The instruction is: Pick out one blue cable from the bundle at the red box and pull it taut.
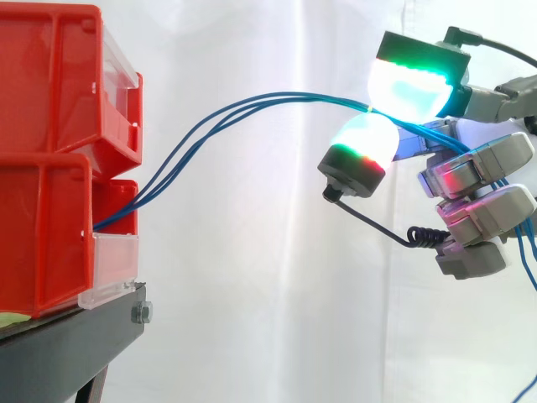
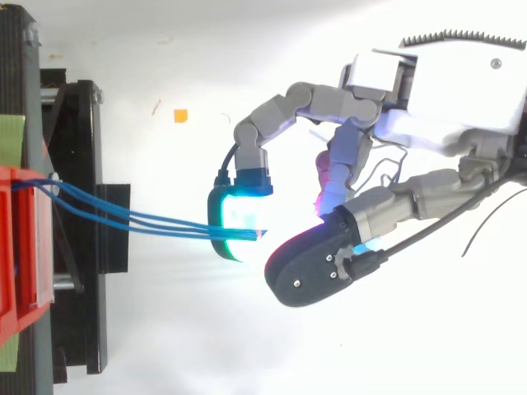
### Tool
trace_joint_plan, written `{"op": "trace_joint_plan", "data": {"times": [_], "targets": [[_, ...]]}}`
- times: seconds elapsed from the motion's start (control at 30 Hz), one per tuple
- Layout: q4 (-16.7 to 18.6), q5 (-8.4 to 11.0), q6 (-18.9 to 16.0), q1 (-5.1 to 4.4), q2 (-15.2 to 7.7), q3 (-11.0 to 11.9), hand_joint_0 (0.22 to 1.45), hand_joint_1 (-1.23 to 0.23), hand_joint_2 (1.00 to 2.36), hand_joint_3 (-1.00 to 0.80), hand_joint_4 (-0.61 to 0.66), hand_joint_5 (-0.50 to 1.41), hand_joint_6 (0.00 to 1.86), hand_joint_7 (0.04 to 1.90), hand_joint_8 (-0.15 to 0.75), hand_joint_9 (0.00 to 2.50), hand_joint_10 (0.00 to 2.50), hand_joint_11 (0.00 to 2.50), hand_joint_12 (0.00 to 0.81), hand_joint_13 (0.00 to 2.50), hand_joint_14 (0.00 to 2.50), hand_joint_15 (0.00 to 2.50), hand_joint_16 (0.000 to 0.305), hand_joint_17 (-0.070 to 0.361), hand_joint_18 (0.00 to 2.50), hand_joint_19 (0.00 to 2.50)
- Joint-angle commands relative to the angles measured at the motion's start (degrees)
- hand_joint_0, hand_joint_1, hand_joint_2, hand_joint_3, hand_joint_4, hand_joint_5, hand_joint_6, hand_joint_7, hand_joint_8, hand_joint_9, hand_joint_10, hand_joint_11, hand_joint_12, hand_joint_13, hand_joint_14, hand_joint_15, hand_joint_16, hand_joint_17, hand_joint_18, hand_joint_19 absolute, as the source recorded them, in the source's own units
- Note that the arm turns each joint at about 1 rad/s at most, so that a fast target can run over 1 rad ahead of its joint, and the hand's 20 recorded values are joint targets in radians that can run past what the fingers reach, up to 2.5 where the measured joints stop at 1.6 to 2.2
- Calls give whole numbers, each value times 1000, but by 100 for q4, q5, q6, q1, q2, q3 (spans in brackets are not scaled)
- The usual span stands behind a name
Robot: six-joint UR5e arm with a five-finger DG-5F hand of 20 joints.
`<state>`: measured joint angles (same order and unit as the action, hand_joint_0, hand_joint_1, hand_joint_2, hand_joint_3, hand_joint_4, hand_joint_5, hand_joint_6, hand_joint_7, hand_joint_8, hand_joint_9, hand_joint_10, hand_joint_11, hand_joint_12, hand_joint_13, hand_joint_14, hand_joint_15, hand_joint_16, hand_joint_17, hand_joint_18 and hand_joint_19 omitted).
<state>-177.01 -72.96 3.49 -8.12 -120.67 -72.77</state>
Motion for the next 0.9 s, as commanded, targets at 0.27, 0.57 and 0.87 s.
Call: {"op": "trace_joint_plan", "data": {"times": [0.27, 0.57, 0.87], "targets": [[-9, 19, -7, 3, 0, 0, 831, -887, 1000, -500, -366, -122, 949, 1232, 228, 1711, 27, 1604, 375, 1420, 35, 1148, 48, 109, 1080, 1007], [-27, 28, -15, 3, 0, 0, 762, -917, 1000, -500, -244, -111, 939, 1088, 247, 1708, 28, 1617, 377, 1413, 36, 1151, 49, 110, 1088, 989], [-27, 45, -15, 3, 0, 0, 601, -865, 1000, -500, -51, -107, 895, 980, 252, 1680, 27, 1600, 393, 1399, 35, 1160, 50, 113, 1077, 1001]]}}
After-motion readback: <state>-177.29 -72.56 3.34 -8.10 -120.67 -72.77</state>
